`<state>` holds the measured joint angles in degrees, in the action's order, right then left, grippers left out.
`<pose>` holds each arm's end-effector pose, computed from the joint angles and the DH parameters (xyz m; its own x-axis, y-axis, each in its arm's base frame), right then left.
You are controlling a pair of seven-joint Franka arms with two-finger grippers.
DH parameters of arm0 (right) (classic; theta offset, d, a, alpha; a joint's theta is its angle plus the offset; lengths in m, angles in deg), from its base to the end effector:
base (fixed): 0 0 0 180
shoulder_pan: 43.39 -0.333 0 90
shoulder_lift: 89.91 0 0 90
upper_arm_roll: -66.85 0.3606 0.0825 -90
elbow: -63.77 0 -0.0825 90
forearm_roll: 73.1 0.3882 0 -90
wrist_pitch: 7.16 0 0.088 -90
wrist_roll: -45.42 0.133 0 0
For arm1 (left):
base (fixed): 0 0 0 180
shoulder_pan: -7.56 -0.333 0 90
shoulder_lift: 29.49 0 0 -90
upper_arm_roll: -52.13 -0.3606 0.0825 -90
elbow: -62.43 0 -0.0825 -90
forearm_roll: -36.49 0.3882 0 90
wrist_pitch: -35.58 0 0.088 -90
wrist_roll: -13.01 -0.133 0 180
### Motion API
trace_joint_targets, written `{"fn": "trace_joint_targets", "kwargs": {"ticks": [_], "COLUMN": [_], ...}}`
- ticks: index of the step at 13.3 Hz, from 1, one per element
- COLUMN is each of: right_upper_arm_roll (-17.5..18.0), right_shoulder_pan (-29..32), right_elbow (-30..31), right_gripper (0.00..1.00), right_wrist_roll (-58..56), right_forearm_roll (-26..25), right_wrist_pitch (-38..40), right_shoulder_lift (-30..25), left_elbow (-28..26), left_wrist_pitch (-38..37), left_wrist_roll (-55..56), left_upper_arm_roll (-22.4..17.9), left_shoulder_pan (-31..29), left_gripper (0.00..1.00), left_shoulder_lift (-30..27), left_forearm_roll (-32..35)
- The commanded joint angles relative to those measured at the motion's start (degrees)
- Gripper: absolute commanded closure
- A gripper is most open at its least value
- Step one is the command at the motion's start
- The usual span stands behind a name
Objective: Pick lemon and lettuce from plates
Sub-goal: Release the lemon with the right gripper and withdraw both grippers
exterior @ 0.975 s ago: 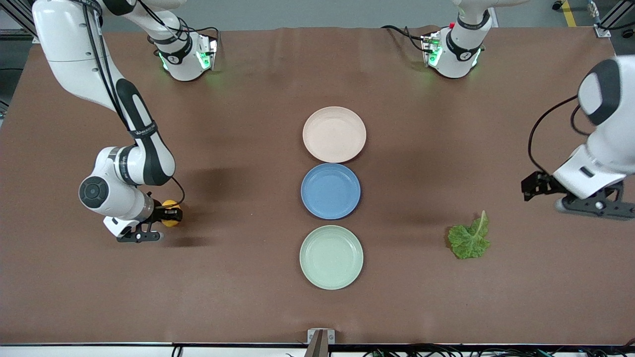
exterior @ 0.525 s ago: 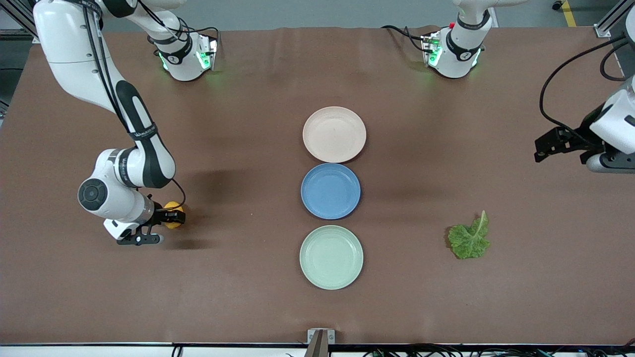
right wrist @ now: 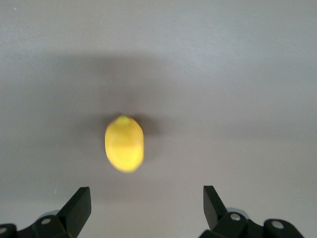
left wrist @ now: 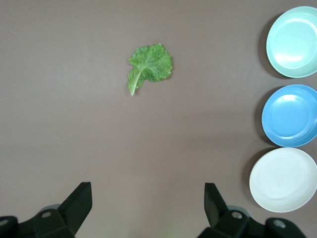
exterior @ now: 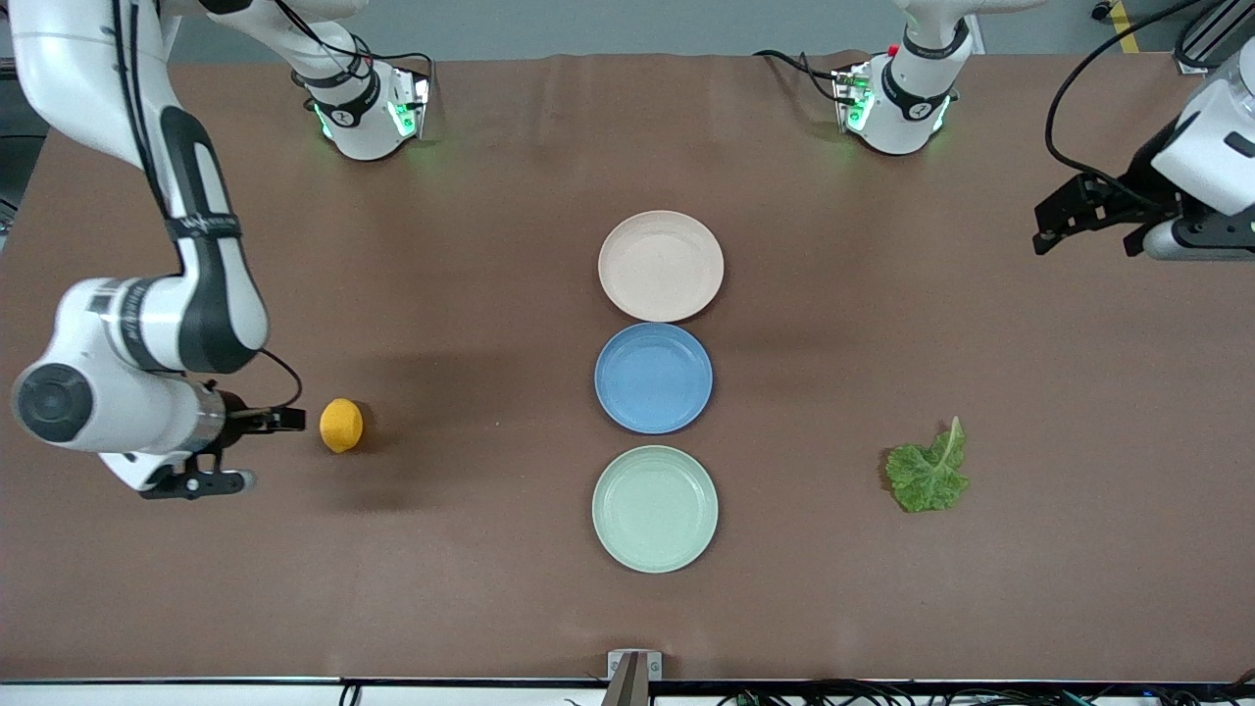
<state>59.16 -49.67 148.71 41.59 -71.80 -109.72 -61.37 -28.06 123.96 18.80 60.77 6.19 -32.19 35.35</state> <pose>0.6947 0.0001 0.3865 0.9814 0.0417 -0.1875 0.0482 -0.9984 0.0307 0.5347 -0.0732 0.6621 0.9996 -0.0263 0.0084 -0.0264 -0.9996 0.0137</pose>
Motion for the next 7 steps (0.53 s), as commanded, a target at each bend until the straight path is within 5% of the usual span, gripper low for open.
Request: {"fn": "trace_joint_targets", "kwargs": {"ticks": [1,7], "right_upper_arm_roll": [-1.62,-3.74], "right_shoulder_pan": [0.65,1.79], "right_elbow": [0.23,-8.20], "right_gripper": [0.00,0.00], "right_wrist_roll": [-0.48,-0.57], "right_forearm_roll": [-0.59,-0.51], "right_wrist_pitch": [6.04,15.29], "right_shoulder_lift": [-5.33,-7.10], "left_elbow": [-0.75,-0.92], "left_wrist_pitch": [-0.49,1.19], "left_wrist_roll": [0.45,0.27], "left_upper_arm_roll": [-0.12,0.68], "left_shoulder_pan": [0.75,0.32], "left_gripper": [0.00,0.00], "left_shoulder_lift": [-0.56,-0.20], "left_forearm_roll": [0.52,3.60]}}
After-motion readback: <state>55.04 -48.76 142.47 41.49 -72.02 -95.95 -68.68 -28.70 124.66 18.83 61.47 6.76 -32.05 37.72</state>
